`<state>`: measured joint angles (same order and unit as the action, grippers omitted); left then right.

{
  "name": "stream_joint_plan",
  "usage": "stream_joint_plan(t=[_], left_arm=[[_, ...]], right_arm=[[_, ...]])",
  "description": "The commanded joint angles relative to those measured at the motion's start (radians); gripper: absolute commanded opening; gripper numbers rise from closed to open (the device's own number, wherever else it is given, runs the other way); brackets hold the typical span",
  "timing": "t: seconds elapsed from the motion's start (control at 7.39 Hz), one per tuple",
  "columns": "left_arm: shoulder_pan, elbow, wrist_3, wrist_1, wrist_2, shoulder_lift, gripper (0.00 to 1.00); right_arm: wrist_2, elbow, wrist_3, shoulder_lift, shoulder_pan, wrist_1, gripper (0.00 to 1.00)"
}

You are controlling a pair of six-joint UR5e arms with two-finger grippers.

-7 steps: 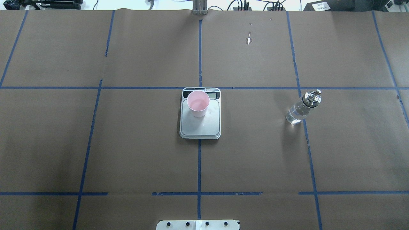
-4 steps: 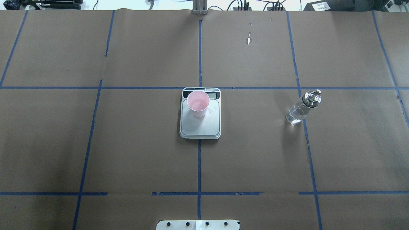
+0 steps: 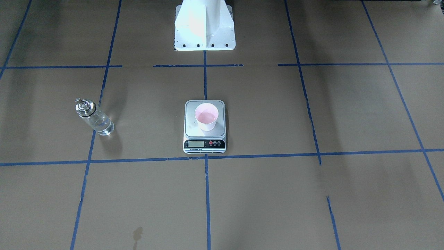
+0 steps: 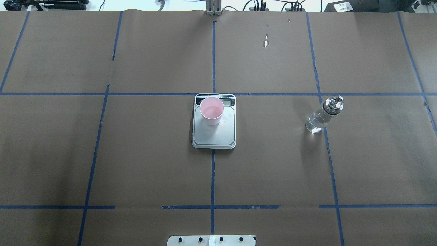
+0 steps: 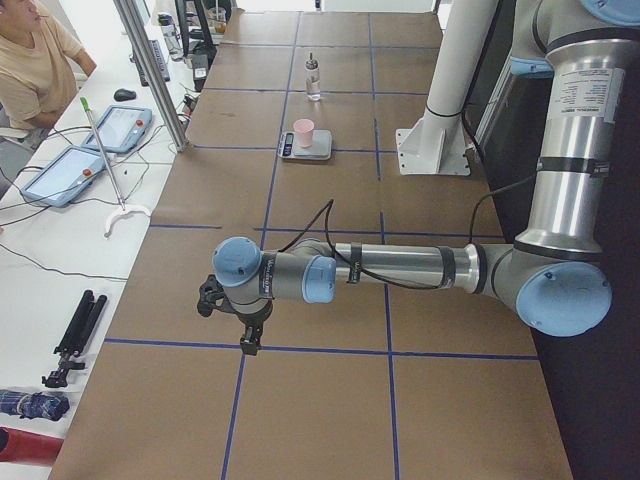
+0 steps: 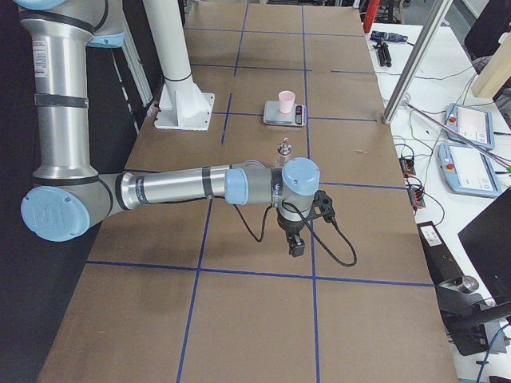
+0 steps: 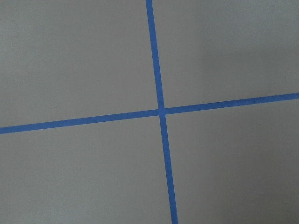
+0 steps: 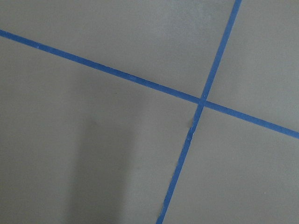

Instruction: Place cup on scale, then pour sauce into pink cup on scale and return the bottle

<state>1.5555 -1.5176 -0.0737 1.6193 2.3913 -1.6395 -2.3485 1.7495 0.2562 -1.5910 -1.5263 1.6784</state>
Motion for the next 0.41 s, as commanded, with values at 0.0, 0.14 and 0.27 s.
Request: stream_joint_plan(t=[0.0,0.14,0.27], left_arm=[[0.000,0.000,0.003,-0.001,-0.001,-0.008,1.00],[0.000,-0.003,0.005,-0.001,0.000,-0.008,1.00],[0.000,-0.006,0.005,-0.003,0.003,-0.008,1.00]], right_arm=[[0.000,-0.002,0.000,-0.004,0.000,0.001,1.00],[0.000,-0.004,0.000,-0.004,0.000,0.001,1.00],[0.000,-0.004,0.000,-0.004,0.003,0.001,1.00]])
